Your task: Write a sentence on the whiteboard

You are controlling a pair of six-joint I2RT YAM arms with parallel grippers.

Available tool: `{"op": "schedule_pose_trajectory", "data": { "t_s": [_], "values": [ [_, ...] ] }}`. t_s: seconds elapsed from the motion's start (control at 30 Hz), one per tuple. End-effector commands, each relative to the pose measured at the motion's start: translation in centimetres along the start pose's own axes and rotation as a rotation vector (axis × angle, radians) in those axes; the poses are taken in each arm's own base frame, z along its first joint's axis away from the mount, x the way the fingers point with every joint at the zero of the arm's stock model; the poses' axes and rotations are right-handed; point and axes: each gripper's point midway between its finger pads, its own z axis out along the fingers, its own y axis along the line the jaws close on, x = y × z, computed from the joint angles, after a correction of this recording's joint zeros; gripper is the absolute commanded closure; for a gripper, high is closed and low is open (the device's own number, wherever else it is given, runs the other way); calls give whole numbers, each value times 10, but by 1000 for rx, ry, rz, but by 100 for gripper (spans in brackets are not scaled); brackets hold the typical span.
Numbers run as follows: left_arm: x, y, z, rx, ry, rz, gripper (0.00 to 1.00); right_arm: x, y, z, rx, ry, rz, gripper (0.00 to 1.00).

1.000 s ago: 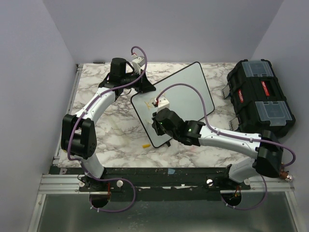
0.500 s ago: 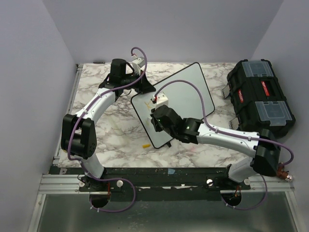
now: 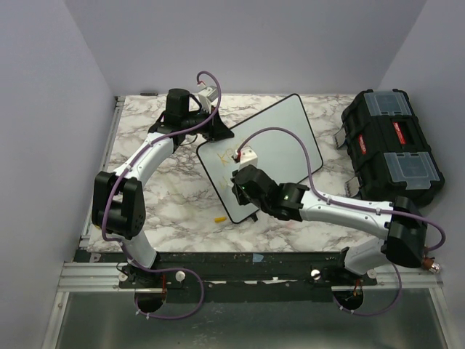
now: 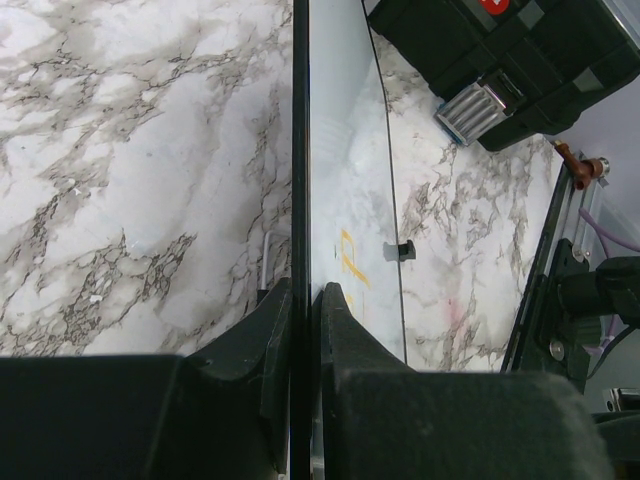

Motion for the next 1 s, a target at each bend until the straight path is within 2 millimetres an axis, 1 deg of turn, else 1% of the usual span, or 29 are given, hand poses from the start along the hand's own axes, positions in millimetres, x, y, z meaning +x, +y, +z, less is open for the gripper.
{"op": "schedule_pose_trajectory", "data": {
  "t_s": [0.0, 0.13, 0.37, 0.53, 0.83, 0.97],
  "values": [
    [34, -6, 8, 47, 83, 53, 100, 19, -3, -5, -6, 52, 19, 99],
    [34, -5, 7, 47, 84, 51, 100, 14, -3, -3, 1, 36, 20, 99],
    [35, -5, 8, 48, 85, 49, 100, -10, 4, 3, 11, -8, 6, 99],
    [35, -5, 8, 53, 87, 48, 100, -23, 2, 6, 47, -32, -27, 99],
    [35, -6, 8, 53, 86, 49, 100, -32, -13, 10, 157, -53, -51, 99],
    [35, -6, 8, 53, 87, 49, 100, -29, -18, 8, 176, -49, -55, 99]
  ]
}}
